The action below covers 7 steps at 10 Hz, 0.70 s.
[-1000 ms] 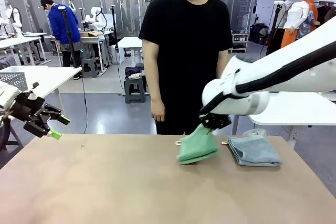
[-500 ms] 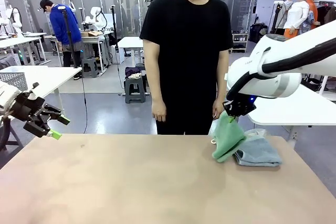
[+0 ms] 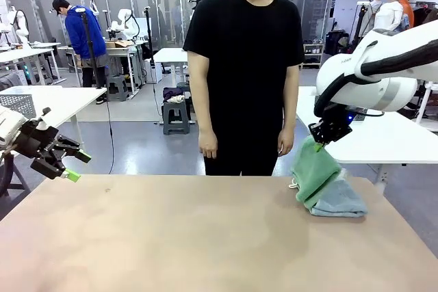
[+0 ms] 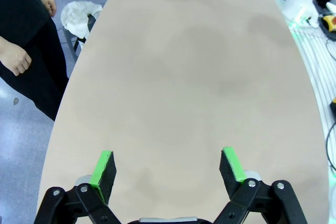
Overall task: Fold the towels and place them in the basket.
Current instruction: Stack the folded Towel with hook on the right side of the table.
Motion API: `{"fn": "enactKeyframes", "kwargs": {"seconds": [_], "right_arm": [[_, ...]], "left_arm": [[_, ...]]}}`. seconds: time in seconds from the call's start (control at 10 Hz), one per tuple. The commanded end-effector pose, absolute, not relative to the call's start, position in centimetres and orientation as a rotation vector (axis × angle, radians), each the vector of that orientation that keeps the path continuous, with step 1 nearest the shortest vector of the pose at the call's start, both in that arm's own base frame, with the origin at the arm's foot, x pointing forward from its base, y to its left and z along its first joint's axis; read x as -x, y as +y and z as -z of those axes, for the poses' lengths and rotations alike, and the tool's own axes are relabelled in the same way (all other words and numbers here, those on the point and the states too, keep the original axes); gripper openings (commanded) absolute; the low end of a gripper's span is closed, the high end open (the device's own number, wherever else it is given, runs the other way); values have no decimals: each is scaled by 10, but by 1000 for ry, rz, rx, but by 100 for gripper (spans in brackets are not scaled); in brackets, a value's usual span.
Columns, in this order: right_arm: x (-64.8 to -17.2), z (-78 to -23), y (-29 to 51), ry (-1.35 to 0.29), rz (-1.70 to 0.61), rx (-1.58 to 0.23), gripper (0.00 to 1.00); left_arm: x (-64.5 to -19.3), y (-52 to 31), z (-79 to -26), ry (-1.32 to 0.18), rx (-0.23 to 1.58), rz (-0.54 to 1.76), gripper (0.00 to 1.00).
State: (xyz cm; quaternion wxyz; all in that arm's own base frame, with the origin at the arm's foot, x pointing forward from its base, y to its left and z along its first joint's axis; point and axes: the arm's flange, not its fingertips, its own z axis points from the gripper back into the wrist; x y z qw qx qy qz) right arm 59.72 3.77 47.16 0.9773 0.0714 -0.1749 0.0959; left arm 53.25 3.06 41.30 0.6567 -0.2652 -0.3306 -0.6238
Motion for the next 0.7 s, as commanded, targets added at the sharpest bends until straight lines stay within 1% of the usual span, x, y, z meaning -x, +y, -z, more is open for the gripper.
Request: {"fn": "enactKeyframes", "kwargs": {"seconds": [0.0,0.2,0.3,0.6], "right_arm": [[-604,-481,32,-350,-192,-163,4],[-609,-486,29,-348,-195,-143,4],[-600,-482,34,-355,-190,-146,4],[-600,-482,34,-355,-190,-146,4]], "left_arm": [[-533,30,-414,-751,599,1418,100],[-533,30,-414,-751,599,1418,100],[-533,30,-414,-751,599,1418,100],[-533,30,-414,-751,599,1418,100]]}}
